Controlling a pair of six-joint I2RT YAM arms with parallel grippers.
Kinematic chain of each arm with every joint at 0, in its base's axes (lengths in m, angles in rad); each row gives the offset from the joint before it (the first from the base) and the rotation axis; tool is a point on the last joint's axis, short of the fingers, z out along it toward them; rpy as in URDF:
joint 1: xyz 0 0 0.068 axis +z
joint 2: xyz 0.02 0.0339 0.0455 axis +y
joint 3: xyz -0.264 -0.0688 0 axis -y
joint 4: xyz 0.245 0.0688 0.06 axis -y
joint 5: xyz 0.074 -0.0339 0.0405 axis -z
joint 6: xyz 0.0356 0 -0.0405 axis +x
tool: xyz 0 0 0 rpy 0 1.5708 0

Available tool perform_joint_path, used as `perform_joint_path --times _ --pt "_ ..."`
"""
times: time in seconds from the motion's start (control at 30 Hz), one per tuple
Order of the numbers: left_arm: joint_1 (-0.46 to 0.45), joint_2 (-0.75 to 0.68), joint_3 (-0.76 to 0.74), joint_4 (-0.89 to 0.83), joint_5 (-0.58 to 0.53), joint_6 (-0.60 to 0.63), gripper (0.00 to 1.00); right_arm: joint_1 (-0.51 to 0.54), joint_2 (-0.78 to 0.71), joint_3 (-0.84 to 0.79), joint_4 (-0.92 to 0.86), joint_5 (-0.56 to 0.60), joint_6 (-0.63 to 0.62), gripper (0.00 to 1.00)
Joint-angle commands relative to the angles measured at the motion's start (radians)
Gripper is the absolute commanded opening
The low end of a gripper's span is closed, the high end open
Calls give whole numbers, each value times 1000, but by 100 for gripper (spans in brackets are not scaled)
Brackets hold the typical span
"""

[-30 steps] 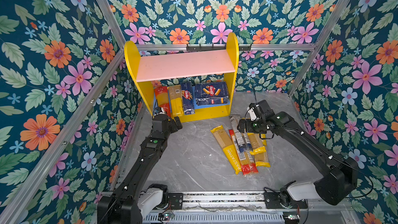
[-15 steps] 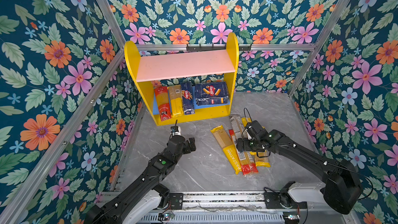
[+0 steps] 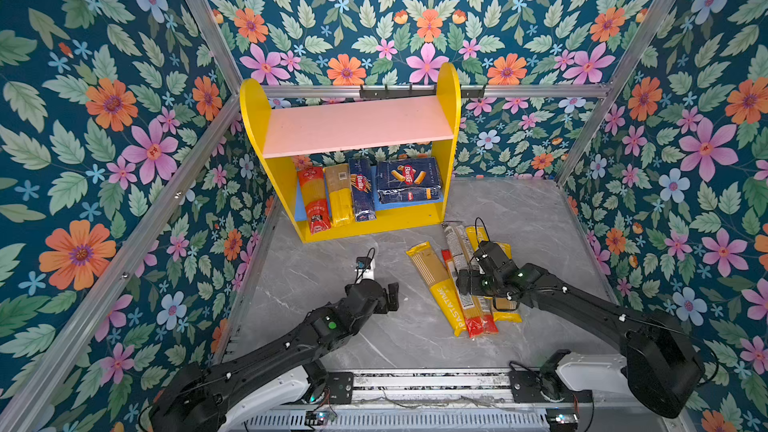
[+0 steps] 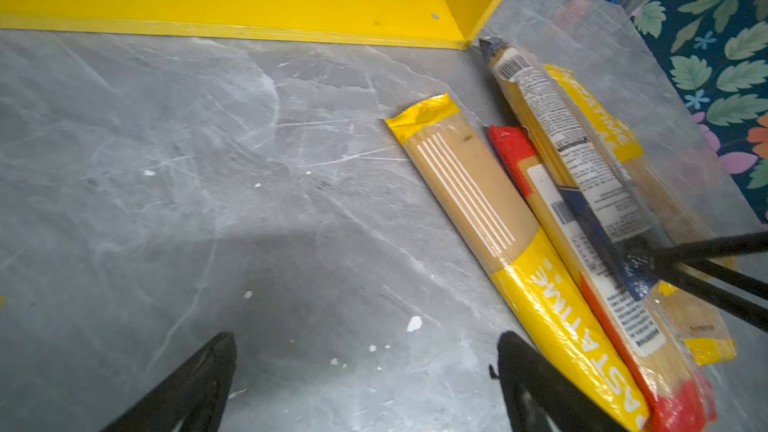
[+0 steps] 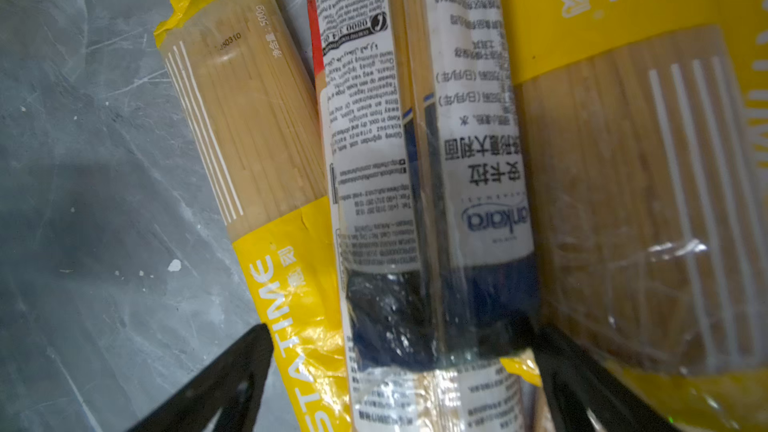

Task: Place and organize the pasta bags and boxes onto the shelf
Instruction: 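Draw the left gripper back while lowering the right gripper onto the white-labelled bag, then close the right gripper on the white-labelled spaghetti bag and lift it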

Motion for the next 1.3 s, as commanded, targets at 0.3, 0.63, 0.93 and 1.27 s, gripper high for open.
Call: perform_joint_path --times 0.3,0.63,0.93,1.27 --pt "-102 184 122 91 -89 51 100 -1 197 70 94 69 -46 99" --pt "-102 144 119 46 -143 66 100 -2 263 86 116 66 -50 98" --pt "-102 154 116 45 -154 62 100 -3 202 81 93 84 -65 64" --pt "-102 116 98 9 -156 46 100 -6 279 85 117 52 -61 64"
